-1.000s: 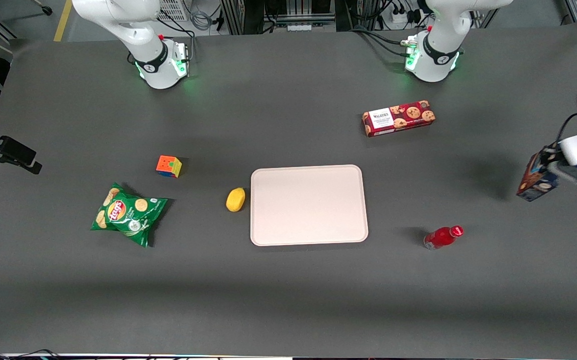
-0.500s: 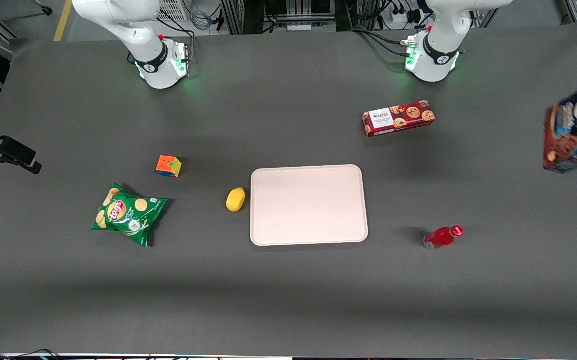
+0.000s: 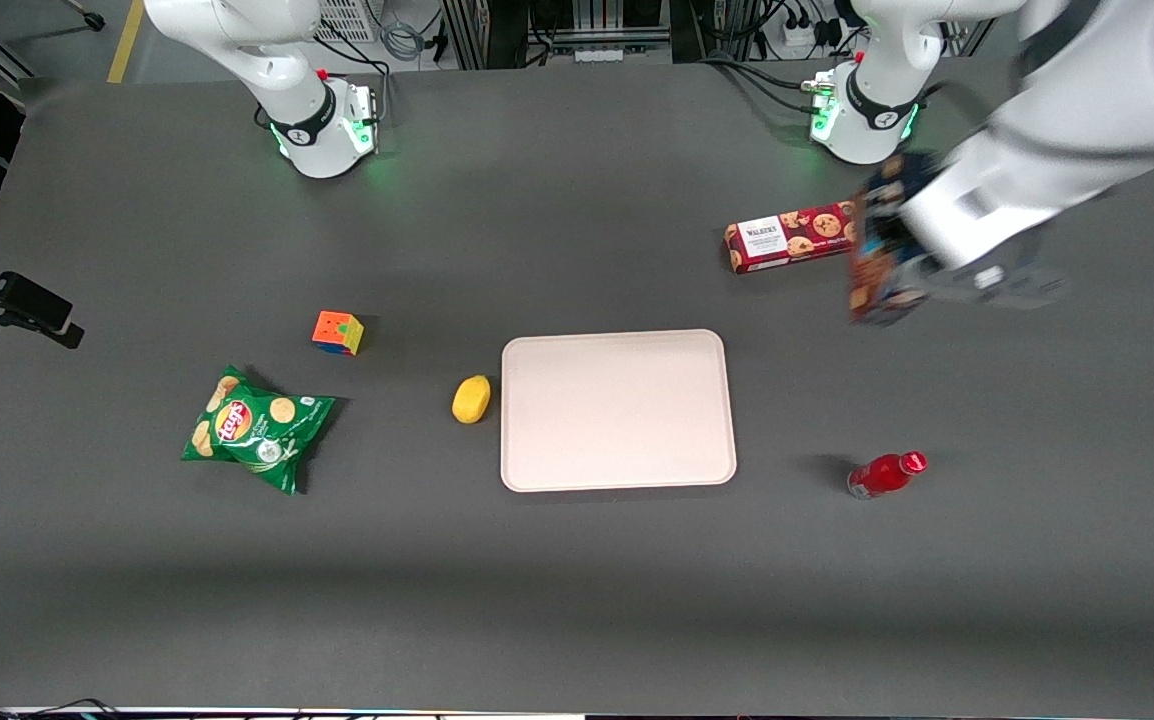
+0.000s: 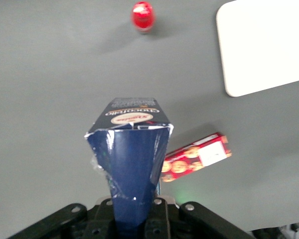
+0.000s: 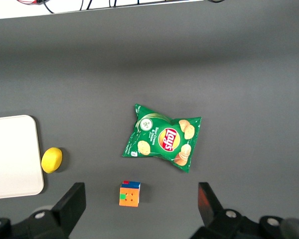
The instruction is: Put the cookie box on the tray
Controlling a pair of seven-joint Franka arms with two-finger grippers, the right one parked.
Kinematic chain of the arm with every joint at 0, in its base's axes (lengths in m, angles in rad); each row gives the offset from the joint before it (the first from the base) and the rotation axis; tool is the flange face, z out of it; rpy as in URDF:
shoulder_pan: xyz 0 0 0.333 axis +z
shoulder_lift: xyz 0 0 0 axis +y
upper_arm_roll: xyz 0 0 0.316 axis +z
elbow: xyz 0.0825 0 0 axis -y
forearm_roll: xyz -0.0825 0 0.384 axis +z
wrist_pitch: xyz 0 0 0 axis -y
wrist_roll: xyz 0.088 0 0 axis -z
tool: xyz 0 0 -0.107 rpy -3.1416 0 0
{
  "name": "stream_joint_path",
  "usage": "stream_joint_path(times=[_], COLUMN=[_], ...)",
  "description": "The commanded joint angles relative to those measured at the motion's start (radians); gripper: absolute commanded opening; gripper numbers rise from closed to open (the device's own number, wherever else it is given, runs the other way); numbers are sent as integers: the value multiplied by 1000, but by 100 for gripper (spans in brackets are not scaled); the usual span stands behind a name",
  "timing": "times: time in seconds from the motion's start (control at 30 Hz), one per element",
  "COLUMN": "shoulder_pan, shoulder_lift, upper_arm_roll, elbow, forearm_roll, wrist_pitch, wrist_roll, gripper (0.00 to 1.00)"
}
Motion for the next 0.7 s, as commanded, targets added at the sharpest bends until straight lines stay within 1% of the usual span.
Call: stream_joint_path(times=[0.0,0.03,0.23,0.37,0.47,0.67], shoulder_pan=[1,1,-5,-14,-15,-16], shoulder_lift=[154,178,273,312,323,338], upper_arm_roll=[-68,-77,-80,-85,-88,-95], elbow=[-55,-76,-153,-188,-202,-207], forearm_roll=[67,96,185,242,246,255], wrist_pitch=[203,249,427,498,544,567], wrist_roll=[-109,-119,-132,-164,-173,-198], gripper=[0,0,0,0,0,0])
